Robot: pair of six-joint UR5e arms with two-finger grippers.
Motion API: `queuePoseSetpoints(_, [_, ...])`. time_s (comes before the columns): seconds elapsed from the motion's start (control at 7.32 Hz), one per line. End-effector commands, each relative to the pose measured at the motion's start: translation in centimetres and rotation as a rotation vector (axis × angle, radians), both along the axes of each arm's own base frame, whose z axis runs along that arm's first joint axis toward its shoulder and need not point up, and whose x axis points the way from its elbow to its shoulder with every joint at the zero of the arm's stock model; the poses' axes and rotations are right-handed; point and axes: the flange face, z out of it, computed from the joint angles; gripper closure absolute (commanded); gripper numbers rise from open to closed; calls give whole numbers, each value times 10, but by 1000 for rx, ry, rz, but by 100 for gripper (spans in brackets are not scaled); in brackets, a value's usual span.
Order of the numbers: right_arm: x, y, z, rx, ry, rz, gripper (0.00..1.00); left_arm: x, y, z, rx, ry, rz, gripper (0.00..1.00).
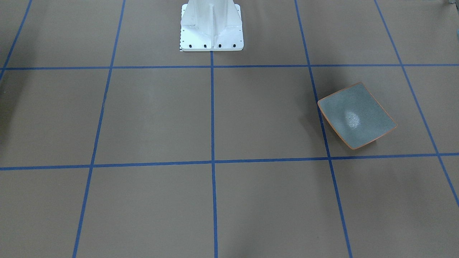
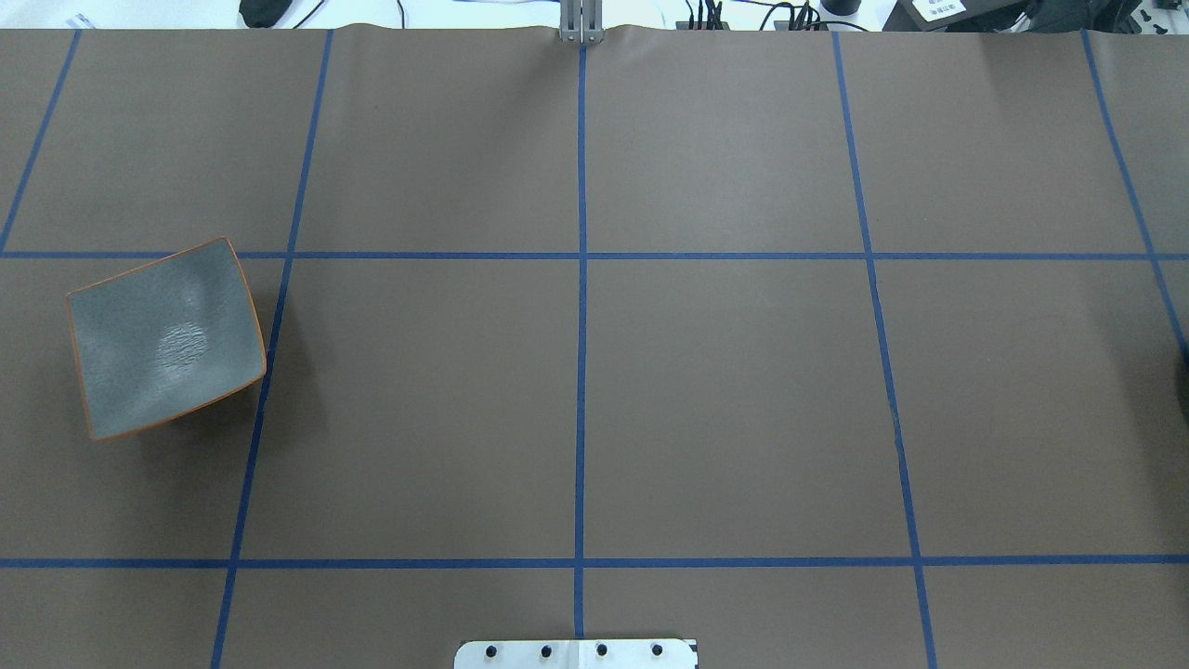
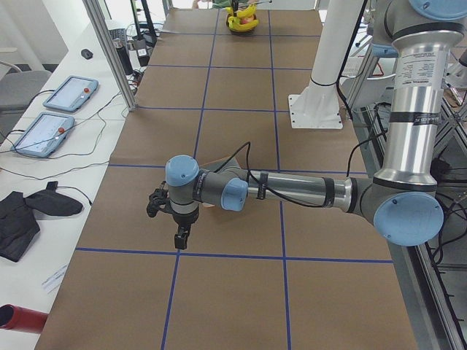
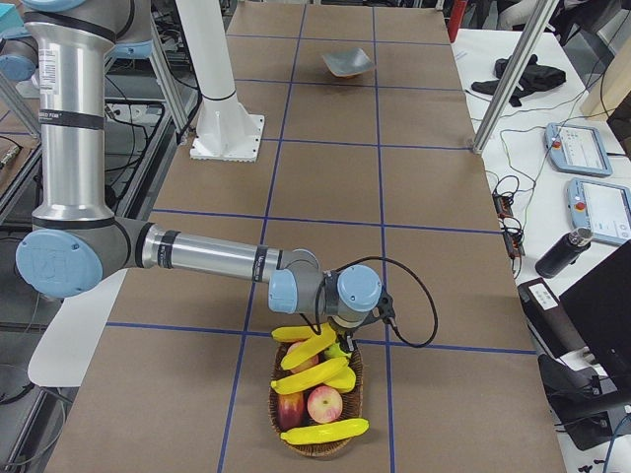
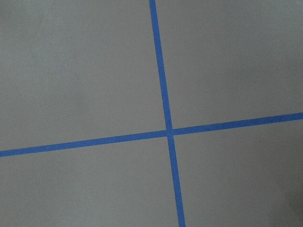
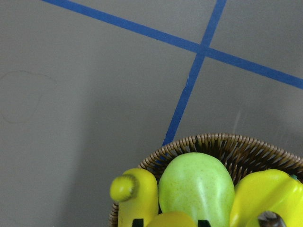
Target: Transfer all bananas from basket to plate
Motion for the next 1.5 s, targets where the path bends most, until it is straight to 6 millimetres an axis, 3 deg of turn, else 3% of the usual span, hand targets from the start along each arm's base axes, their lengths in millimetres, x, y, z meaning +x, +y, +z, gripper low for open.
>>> queuePoseSetpoints(0.0, [17, 5, -45, -33, -2, 36, 100, 0, 0, -2, 3, 0, 0, 0])
queuePoseSetpoints(0.14, [29, 9, -90, -90, 8, 61, 100, 0, 0, -6, 12, 3, 0, 0])
queuePoseSetpoints(0.27, [30, -15, -145, -113, 12, 64, 100, 1, -2, -11, 19, 4, 2, 0])
queuePoseSetpoints(0.55, [28, -67, -219, -171, 3, 79, 100, 5, -5, -21, 38, 7, 3, 0])
queuePoseSetpoints(0.82, [-28, -101, -286, -262, -53, 140, 100, 15, -17, -41, 111, 39, -51, 0])
queuePoseSetpoints(1.09, [-98, -116, -346, -334, -102, 147, 100, 81, -39, -86, 104, 114, -98, 0])
queuePoseSetpoints(1.37, [-192, -116, -387, -369, -137, 184, 100, 126, -61, -135, 73, 176, -151, 0])
